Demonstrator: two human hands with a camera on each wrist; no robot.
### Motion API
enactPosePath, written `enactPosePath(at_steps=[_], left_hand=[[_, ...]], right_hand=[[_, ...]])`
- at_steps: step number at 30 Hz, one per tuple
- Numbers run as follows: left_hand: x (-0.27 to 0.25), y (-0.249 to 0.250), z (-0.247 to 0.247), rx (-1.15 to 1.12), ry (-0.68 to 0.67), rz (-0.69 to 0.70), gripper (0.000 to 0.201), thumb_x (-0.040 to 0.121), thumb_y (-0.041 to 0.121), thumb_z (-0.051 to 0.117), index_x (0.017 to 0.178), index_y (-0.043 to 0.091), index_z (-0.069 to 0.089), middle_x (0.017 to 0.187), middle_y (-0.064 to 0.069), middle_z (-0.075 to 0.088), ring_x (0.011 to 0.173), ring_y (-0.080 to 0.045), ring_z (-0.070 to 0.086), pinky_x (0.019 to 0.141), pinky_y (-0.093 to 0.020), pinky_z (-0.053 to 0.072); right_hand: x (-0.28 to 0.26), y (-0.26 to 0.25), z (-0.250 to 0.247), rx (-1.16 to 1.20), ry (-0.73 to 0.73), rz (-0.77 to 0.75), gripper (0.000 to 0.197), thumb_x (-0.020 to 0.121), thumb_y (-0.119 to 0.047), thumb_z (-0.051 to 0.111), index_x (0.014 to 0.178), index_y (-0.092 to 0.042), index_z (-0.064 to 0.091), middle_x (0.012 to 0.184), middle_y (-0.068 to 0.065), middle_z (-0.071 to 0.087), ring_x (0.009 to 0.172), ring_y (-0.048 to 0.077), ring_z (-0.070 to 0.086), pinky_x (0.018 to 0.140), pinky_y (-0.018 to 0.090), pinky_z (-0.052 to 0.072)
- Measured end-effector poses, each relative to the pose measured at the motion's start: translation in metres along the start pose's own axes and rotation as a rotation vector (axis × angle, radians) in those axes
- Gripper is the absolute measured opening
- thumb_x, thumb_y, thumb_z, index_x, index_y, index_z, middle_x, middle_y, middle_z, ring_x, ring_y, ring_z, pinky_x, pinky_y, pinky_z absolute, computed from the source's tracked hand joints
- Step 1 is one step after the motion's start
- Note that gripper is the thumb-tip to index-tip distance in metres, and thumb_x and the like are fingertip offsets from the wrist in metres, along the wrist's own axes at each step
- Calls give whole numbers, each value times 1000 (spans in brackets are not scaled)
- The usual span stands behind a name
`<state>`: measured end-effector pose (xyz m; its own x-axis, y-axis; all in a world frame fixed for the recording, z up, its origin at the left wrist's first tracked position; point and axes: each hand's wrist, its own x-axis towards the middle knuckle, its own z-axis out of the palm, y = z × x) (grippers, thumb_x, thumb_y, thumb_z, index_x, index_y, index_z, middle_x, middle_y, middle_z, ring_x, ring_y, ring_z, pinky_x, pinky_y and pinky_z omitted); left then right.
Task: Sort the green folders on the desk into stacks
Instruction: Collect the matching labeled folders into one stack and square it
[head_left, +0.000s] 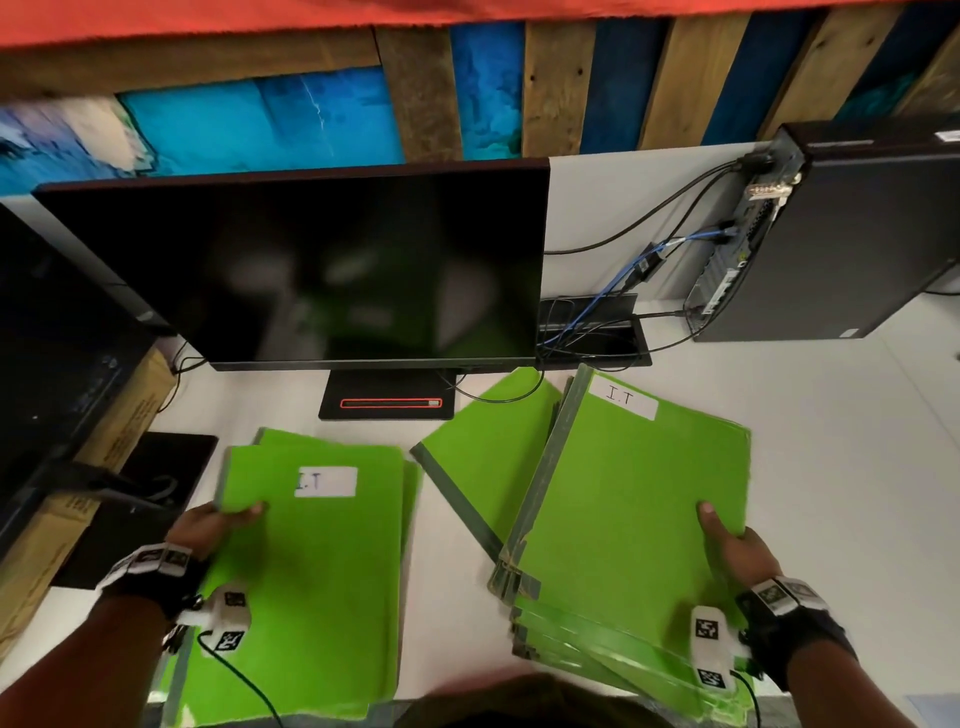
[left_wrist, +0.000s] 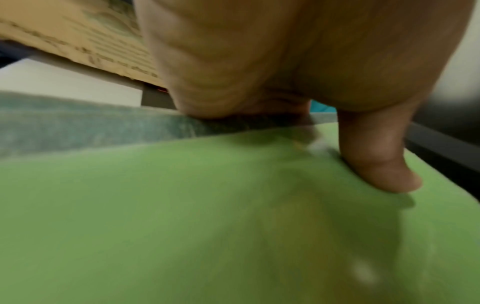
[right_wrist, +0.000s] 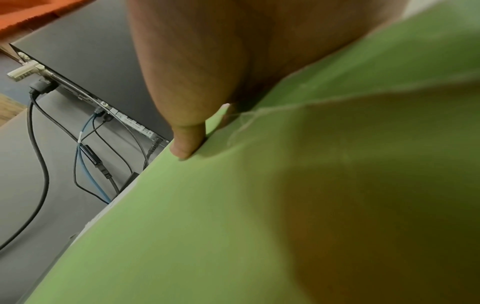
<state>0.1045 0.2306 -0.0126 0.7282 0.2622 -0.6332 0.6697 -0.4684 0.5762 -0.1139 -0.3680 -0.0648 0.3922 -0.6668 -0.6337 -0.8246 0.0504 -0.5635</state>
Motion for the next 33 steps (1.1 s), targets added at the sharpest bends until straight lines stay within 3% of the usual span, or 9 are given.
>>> enactPosePath(at_steps=[2, 4, 6, 9, 11, 16, 19, 22, 33], left_hand=[[-5, -5, -10, -155, -9, 5, 38, 80, 19, 71, 108, -5, 64, 61, -7, 73, 52, -19, 70, 54, -32, 59], [-11, -8, -10, -401, -69, 1, 27, 91, 15, 57, 117, 7, 60, 70, -4, 75, 59, -21, 72, 58, -46, 59], [-15, -5, 0, -591, -116, 35, 23, 96, 16, 48, 112, 16, 64, 75, 0, 76, 64, -18, 73, 58, -46, 59], [-30, 9, 41, -715, -168, 39, 31, 98, 20, 44, 91, 15, 73, 79, 0, 77, 68, -16, 73, 68, -47, 58], [-39, 18, 79, -741, -201, 41, 27, 97, 21, 44, 96, 13, 70, 87, 0, 76, 71, -16, 74, 77, -49, 53], [-48, 23, 163, -660, -261, -25, 31, 82, 25, 68, 109, 9, 67, 104, -14, 73, 91, -29, 70, 89, -51, 50], [-43, 26, 197, -551, -296, -53, 51, 68, 26, 82, 111, 4, 66, 108, -19, 70, 97, -36, 69, 90, -56, 51], [-52, 47, 217, -447, -315, -13, 51, 70, 25, 79, 114, 2, 66, 108, -20, 70, 98, -36, 68, 92, -55, 51], [-89, 102, 266, -343, -491, 105, 19, 84, 18, 68, 103, 17, 70, 109, -9, 72, 97, -25, 68, 97, -43, 48]], right_hand=[[0, 1, 0, -2, -9, -4, 75, 82, -62, 55, 124, -1, 58, 124, 23, 61, 110, 37, 60, 94, 40, 45], [-1, 1, -1, -12, -11, -11, 74, 83, -62, 53, 124, -1, 58, 124, 24, 61, 109, 38, 60, 94, 40, 45], [0, 2, -1, -22, -13, -15, 75, 83, -63, 52, 125, 0, 57, 125, 25, 60, 110, 38, 59, 94, 40, 44], [0, 1, -5, -55, -23, -5, 76, 82, -65, 51, 123, -1, 59, 124, 23, 61, 106, 36, 60, 93, 39, 44], [3, 1, -10, -71, -42, -4, 74, 82, -64, 52, 120, -2, 62, 118, 22, 64, 95, 33, 60, 90, 38, 45], [8, 3, -33, -78, 20, -12, 65, 85, -58, 54, 119, -3, 63, 113, 20, 65, 87, 31, 57, 81, 34, 42], [13, 11, -45, -148, 38, 28, 70, 87, -61, 47, 125, -3, 60, 124, 22, 61, 103, 35, 60, 93, 37, 45], [18, 21, -50, -208, 17, 46, 72, 90, -60, 41, 128, -1, 57, 131, 25, 56, 115, 38, 57, 99, 38, 42], [19, 29, -49, -128, -14, 38, 67, 89, -57, 48, 128, -3, 57, 130, 24, 58, 113, 39, 58, 99, 43, 45]])
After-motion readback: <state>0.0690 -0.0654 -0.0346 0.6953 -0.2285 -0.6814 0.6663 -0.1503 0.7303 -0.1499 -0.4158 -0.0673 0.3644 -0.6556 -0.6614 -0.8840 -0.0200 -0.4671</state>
